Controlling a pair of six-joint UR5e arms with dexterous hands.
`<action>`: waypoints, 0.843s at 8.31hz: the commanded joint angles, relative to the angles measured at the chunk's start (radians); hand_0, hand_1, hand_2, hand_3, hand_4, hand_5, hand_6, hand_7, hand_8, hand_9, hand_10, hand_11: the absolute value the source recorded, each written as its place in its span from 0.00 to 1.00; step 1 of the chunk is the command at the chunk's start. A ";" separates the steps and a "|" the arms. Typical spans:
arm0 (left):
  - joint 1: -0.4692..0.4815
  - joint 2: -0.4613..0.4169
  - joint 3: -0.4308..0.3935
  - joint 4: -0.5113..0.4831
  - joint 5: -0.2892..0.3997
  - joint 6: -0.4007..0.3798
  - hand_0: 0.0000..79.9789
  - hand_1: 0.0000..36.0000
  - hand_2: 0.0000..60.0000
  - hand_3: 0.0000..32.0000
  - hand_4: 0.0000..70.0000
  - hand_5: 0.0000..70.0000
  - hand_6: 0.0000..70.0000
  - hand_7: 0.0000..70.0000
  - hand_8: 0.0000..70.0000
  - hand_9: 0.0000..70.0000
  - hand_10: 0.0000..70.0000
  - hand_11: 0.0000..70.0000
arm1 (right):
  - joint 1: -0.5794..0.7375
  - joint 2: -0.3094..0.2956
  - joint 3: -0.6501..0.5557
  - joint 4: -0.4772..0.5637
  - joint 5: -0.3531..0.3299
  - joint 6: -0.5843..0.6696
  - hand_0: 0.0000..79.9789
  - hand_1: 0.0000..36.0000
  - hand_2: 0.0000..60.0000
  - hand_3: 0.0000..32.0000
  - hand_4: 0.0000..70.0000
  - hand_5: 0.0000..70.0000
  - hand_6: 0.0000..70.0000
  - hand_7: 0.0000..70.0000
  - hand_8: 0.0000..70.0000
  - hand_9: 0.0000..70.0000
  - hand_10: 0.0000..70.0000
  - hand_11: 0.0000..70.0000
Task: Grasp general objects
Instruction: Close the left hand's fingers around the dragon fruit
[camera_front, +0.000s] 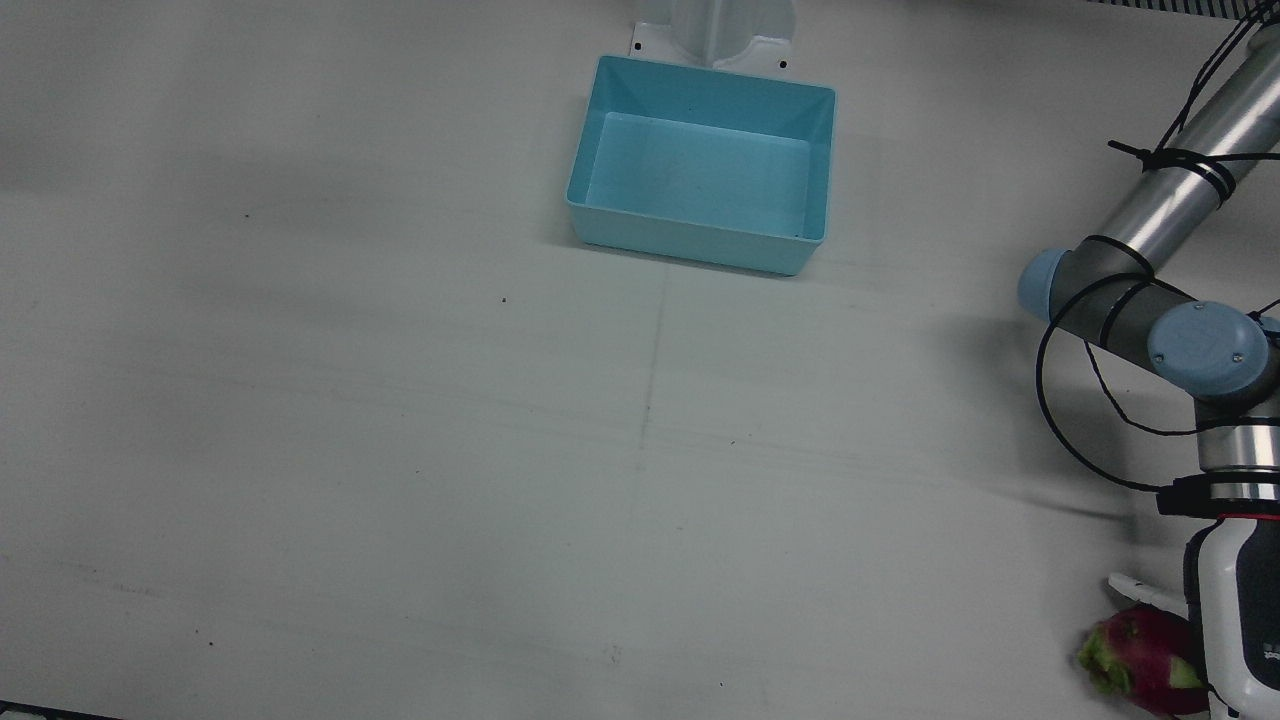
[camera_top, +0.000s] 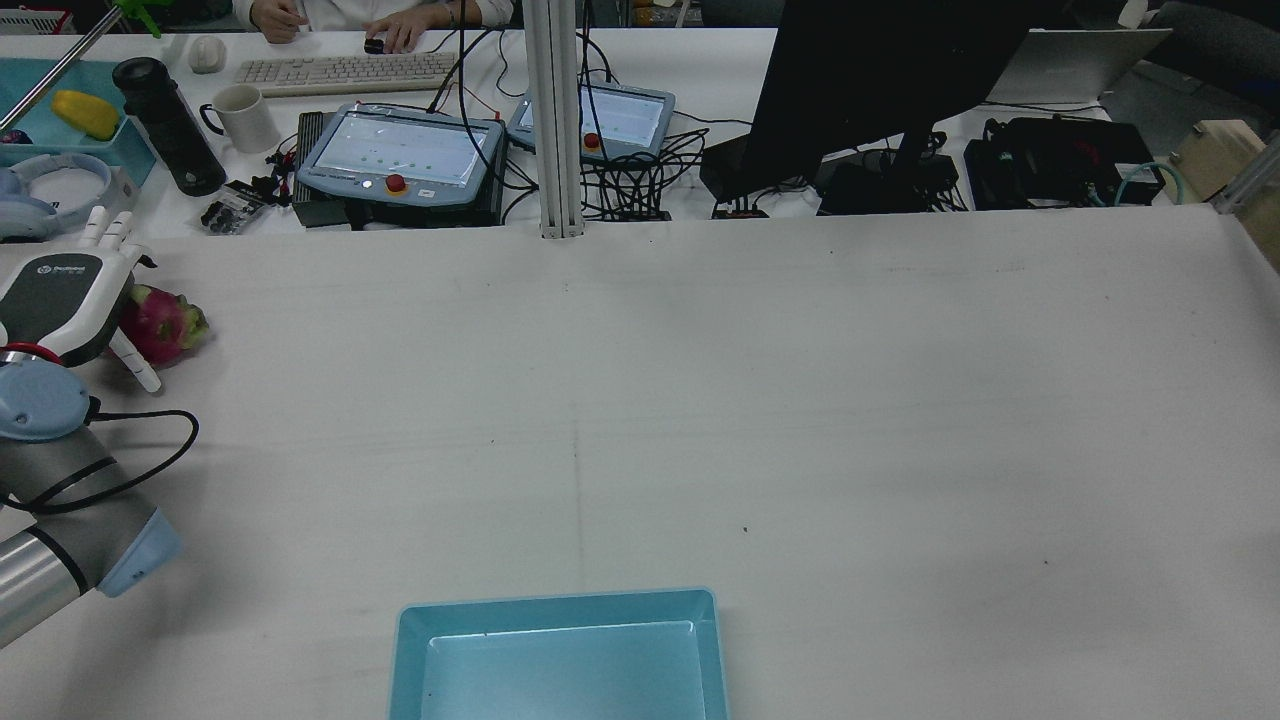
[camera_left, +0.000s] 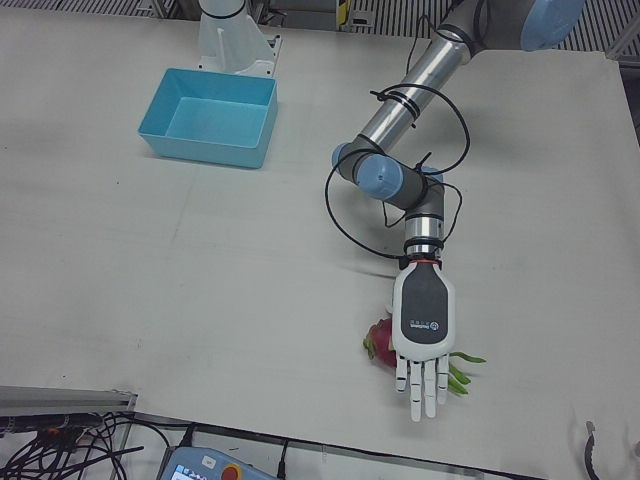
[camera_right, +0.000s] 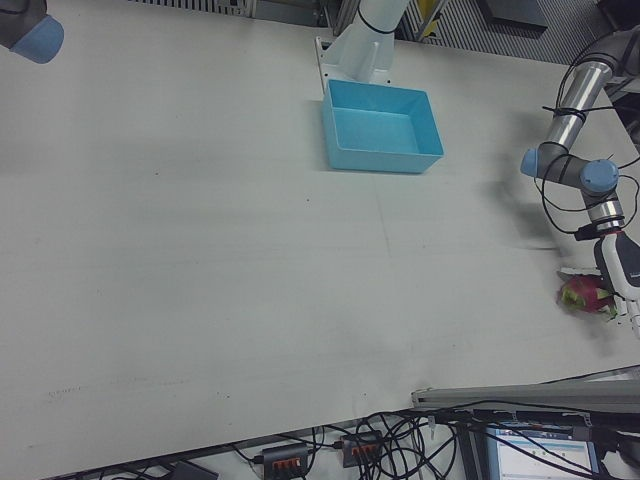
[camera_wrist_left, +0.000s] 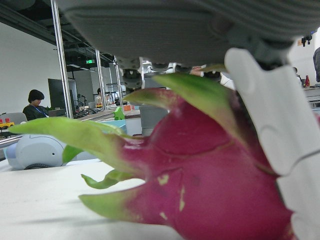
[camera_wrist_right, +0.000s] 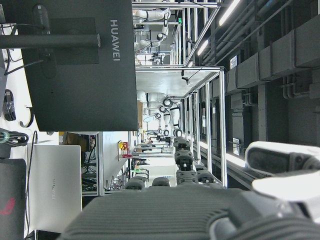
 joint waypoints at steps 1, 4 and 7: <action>0.005 0.002 0.024 -0.028 0.000 0.000 0.70 0.65 0.14 0.00 0.02 0.47 0.00 0.12 0.00 0.00 0.05 0.11 | 0.000 0.000 0.000 0.000 0.000 0.000 0.00 0.00 0.00 0.00 0.00 0.00 0.00 0.00 0.00 0.00 0.00 0.00; 0.008 0.025 0.026 -0.045 0.000 0.002 0.69 0.62 0.18 0.00 0.04 0.56 0.02 0.16 0.00 0.01 0.07 0.14 | 0.000 0.000 0.000 0.000 0.000 0.000 0.00 0.00 0.00 0.00 0.00 0.00 0.00 0.00 0.00 0.00 0.00 0.00; 0.005 0.048 0.027 -0.092 0.000 0.070 0.64 0.49 0.25 0.00 0.14 0.77 0.16 0.26 0.03 0.05 0.16 0.26 | 0.000 0.000 0.000 0.000 0.000 0.000 0.00 0.00 0.00 0.00 0.00 0.00 0.00 0.00 0.00 0.00 0.00 0.00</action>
